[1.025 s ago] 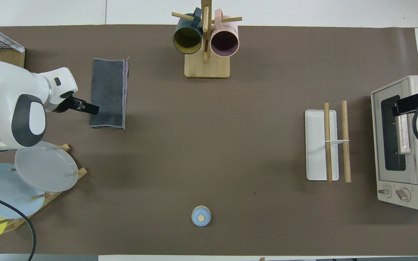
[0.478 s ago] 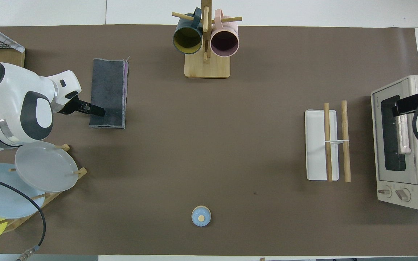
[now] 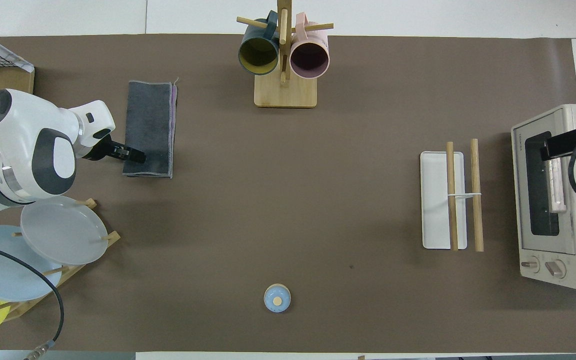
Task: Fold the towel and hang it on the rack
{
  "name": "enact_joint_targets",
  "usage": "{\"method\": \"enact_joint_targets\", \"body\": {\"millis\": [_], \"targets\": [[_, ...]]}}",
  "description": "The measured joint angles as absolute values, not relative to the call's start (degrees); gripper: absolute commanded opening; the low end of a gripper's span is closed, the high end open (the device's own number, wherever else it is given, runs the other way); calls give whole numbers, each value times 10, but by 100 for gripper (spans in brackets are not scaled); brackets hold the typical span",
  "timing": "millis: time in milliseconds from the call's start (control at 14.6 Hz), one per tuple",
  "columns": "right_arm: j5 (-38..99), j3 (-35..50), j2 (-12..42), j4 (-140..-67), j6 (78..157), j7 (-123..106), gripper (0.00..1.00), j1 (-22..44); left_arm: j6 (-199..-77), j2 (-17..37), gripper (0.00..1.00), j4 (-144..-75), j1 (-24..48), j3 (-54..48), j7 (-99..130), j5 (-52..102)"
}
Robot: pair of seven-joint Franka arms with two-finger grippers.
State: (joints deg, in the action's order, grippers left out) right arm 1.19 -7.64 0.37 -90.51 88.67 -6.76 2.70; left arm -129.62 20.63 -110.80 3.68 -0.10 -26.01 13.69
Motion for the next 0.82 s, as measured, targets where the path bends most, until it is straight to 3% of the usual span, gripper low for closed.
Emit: {"method": "enact_joint_targets", "body": {"millis": [137, 547, 820], "targets": [[12, -76, 4, -905, 887, -68, 100, 27, -1296, 206, 55, -1108, 37, -1, -260, 137], [12, -76, 4, -905, 887, -68, 100, 27, -1297, 205, 2, -1107, 36, 1, -260, 137], [12, -76, 4, -905, 887, -68, 100, 27, -1296, 205, 0, -1107, 37, -1, -260, 138]]}}
